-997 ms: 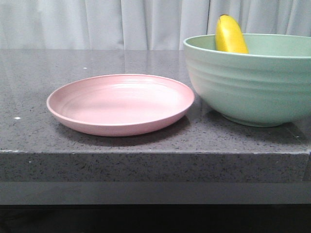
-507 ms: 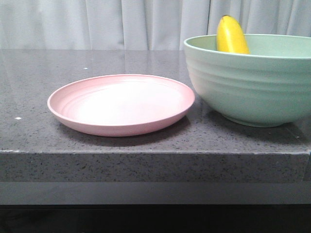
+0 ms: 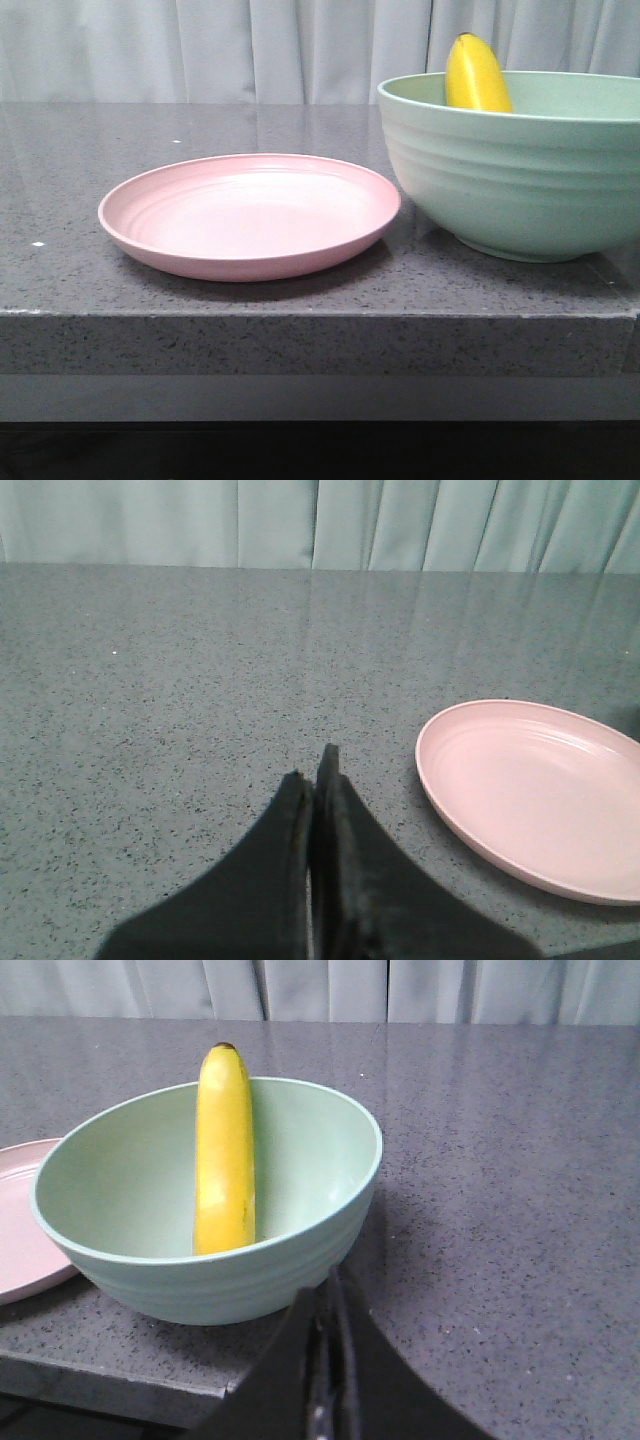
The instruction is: Transfer banana from pink plate to green bowl
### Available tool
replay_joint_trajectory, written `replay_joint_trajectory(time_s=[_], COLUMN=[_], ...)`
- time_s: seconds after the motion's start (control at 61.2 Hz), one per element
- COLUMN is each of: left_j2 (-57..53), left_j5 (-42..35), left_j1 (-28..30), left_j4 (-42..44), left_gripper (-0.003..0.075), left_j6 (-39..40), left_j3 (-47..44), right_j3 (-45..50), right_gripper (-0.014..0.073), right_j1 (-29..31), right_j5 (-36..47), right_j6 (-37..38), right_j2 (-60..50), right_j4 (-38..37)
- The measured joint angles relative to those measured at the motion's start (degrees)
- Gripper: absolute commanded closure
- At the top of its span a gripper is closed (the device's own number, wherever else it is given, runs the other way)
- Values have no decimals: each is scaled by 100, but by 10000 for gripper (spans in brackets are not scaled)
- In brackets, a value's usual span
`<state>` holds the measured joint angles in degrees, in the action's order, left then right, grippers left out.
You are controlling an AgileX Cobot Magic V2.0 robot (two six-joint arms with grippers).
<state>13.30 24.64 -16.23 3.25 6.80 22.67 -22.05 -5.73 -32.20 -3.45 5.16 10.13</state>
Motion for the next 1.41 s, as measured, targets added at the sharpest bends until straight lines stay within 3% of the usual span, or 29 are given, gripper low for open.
replay_joint_trajectory(time_s=[0.769,0.997,1.194,1.406], left_j2=[-324,-1342,-1353,-1353], left_j5=[-13,-22,-42,-1008], left_j1=[187,947,1258,1286], left_j4=[-64,-256,-263,-276], left_gripper=[741,741,741,741], left_j6=[0,0,0,0], left_j3=[-141,-970,-1678,-2303], right_j3=[-1,-1,-1,-1], right_gripper=[652,652,652,652], right_j1=[0,0,0,0], right_j5=[-153,-153,-153,-153], right_j6=[-13,-13,-13,-13], right_j2=[-68,-68,-68,-68], right_j4=[35,35,35,35])
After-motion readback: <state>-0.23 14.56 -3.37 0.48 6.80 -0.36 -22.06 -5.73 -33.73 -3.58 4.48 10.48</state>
